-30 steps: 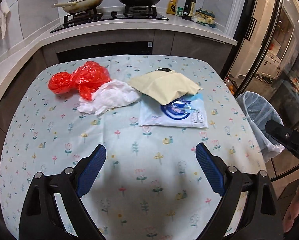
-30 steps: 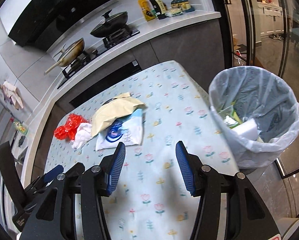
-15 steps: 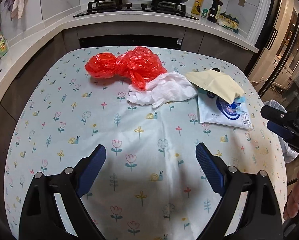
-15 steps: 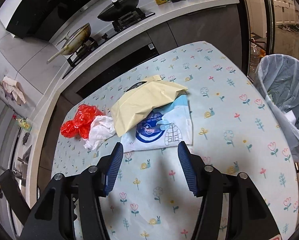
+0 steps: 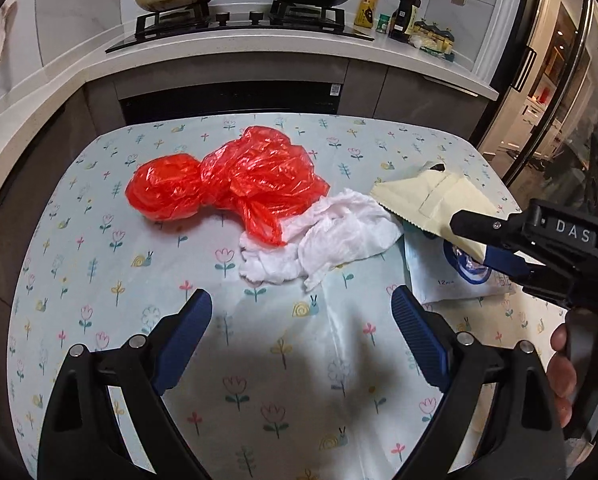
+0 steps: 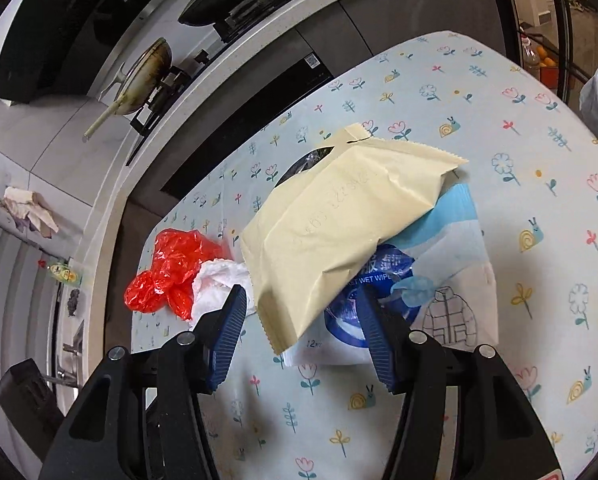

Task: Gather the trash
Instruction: 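Grasp the beige paper packet with the right gripper while the left gripper grasps a white tissue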

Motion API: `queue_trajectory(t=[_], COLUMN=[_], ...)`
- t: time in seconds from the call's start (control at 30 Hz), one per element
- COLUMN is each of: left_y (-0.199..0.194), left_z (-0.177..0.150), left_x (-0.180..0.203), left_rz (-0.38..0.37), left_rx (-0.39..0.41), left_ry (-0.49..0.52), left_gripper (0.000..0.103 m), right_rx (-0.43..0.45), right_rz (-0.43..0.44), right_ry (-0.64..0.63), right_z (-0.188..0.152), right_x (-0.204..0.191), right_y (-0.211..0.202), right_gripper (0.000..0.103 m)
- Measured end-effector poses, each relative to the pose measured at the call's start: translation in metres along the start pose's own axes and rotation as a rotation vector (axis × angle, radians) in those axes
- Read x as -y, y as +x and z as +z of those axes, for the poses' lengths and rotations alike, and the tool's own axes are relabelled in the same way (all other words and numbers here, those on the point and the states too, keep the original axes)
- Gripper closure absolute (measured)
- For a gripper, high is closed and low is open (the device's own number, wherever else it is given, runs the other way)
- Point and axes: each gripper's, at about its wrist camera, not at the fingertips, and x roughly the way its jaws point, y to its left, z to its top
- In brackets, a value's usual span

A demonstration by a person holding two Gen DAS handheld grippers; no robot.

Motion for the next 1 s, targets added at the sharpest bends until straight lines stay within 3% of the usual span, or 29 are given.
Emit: queue_trajectory(t=[0.1, 0.17, 0.23, 0.33, 0.37, 0.47, 0.57, 0.63, 0.73, 1.0], left_y=[0.015, 0.023, 0.031, 0.044, 0.05, 0.065, 0.067, 0.068, 0.065, 0.037], left_z=[0.01, 0.015, 0.019, 0.024, 0.025, 0.026, 0.022, 0.02, 0.017, 0.001], left_x=[0.001, 0.003, 0.004, 0.008, 0.009, 0.011, 0.018, 0.024, 0.028, 0.039], left_rz=[-0.01, -0.015, -0.023, -0.039, -0.045, -0.075, -0.07, -0.057, -0.079, -0.12], left_rx=[-0.021, -0.018, -0.02, -0.013, -0.023, -0.067, -0.051, -0.053, -0.062, -0.075], left_ry=[0.016, 0.028, 0.032, 0.039, 0.031, 0.02, 0.043, 0.071, 0.076, 0.037], left_gripper=[0.016, 0.016, 0.016, 0.016, 0.018, 0.035, 0.048, 0.071, 0.091, 0.093], right_rx=[-0.001, 0.002, -0.003, 0.017, 0.027, 0.048, 0.066, 0.068, 0.082, 0.142], right_rz=[-0.001, 0.002, -0.003, -0.008, -0.011, -0.004, -0.025, -0.029, -0.022, 0.001], right_ry=[-0.007, -0.014, -0.024, -0.03, -0.03, -0.023, -0.036, -0.026, -0.016, -0.031], right_z=[0.005, 0.008, 0.009, 0.009, 0.01, 0.01, 0.01, 0.01, 0.009, 0.006], right_x=[-0.002, -0.003, -0.002, 0.003, 0.005, 0.012, 0.018, 0.024, 0.031, 0.033], right_y=[0.006, 0.008, 0.013, 0.013, 0.011, 0.003, -0.006, -0.01, -0.02, -0.064], right_gripper=[0.047, 0.053, 0.08, 0.094, 0.094, 0.096, 0.097, 0.097, 0.097, 0.098])
